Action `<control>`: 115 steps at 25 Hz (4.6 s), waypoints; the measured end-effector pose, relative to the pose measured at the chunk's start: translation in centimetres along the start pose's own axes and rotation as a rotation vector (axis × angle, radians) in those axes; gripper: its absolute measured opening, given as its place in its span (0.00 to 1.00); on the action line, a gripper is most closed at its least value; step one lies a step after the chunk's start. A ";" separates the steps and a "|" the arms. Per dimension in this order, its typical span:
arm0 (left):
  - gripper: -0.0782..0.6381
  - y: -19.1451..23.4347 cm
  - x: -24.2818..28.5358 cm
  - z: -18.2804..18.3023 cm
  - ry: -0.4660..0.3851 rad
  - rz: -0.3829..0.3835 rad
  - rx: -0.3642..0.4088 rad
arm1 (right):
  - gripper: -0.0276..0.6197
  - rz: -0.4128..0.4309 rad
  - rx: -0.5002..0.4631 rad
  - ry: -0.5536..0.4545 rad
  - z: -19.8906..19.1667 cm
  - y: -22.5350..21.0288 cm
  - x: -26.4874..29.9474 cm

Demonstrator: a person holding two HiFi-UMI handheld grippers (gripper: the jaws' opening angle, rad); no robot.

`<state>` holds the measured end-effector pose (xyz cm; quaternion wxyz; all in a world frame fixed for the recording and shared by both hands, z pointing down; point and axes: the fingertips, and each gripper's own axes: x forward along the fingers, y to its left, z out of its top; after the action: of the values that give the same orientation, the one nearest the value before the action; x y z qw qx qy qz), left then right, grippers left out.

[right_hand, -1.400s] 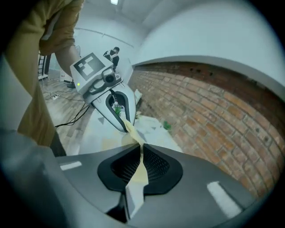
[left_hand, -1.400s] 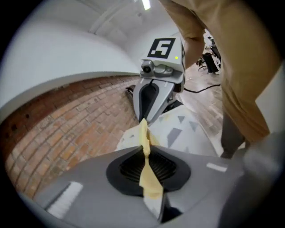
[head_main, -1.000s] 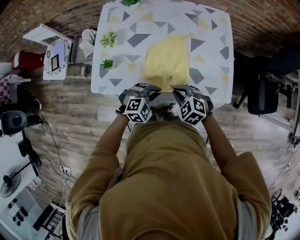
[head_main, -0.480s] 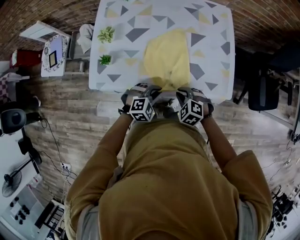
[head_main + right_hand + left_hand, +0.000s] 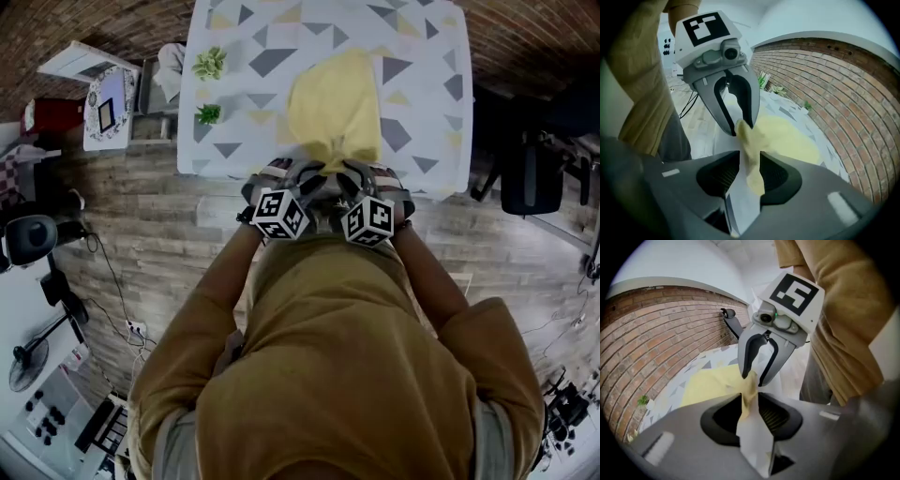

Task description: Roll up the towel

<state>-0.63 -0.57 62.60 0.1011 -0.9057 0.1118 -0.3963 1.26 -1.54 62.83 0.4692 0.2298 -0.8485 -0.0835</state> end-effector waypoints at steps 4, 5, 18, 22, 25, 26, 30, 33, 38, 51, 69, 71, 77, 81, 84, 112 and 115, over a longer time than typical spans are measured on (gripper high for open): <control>0.48 -0.3 0.7 -1.8 0.069 -0.007 0.038 | 0.25 0.058 -0.008 0.038 -0.7 0.9 0.3; 0.48 -0.7 0.9 -2.0 0.076 -0.024 0.046 | 0.25 0.076 -0.017 0.054 -1.1 1.3 0.5; 0.29 -0.5 0.1 0.2 0.017 0.029 0.174 | 0.07 0.032 -0.056 -0.027 0.7 1.3 0.3; 0.27 -0.7 -0.9 1.2 -0.048 -0.020 0.051 | 0.07 0.117 0.016 -0.048 1.2 1.5 -1.0; 0.27 0.0 -2.0 2.2 -0.102 -0.090 -0.073 | 0.07 0.214 0.073 -0.047 1.1 1.5 -1.7; 0.27 0.3 -2.3 2.5 -0.107 -0.115 -0.091 | 0.07 0.237 0.085 -0.045 1.1 1.2 -1.9; 0.27 0.3 -2.0 1.7 -0.076 -0.206 -0.046 | 0.07 0.304 0.125 -0.041 1.2 0.1 -2.4; 0.27 0.2 -1.6 0.8 -0.028 -0.223 0.013 | 0.07 0.324 0.134 -0.046 1.7 -0.5 -2.5; 0.38 0.4 -0.8 -0.5 0.008 -0.160 0.034 | 0.06 0.322 0.236 -0.074 1.8 -1.2 -2.2; 0.25 2.1 -3.0 2.9 -0.240 -0.132 -0.278 | 0.06 0.407 0.391 -0.097 1.8 -2.8 -3.8; 0.25 7.7 3.0 -1.4 0.040 -0.289 -0.402 | 0.06 0.491 0.471 0.119 -2.4 -6.6 1.2; 0.32 8.0 3.3 -1.5 0.061 -0.228 -0.352 | 0.06 0.441 0.422 0.149 -3.0 -6.4 1.6; 0.45 8.5 3.6 -2.9 0.098 -0.032 -0.297 | 0.10 0.214 0.398 0.152 -4.5 -6.7 2.4; 0.54 8.9 2.9 -4.0 0.099 0.085 -0.271 | 0.20 0.180 0.428 0.126 -4.8 -6.5 2.1; 0.58 10.1 2.2 -4.1 0.070 0.133 -0.368 | 0.20 0.163 0.472 0.101 -4.7 -7.2 1.6; 0.62 11.1 -0.7 -5.2 0.087 0.333 -0.344 | 0.25 0.044 0.443 0.103 -4.9 -9.0 0.3; 0.62 10.6 -1.3 -5.1 0.079 0.337 -0.337 | 0.25 0.022 0.448 0.086 -5.0 -9.1 -0.2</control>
<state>-6.57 -10.80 62.23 0.0087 -0.8621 0.3296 -0.3848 8.38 -9.09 62.16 0.4432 0.3221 -0.8276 0.1220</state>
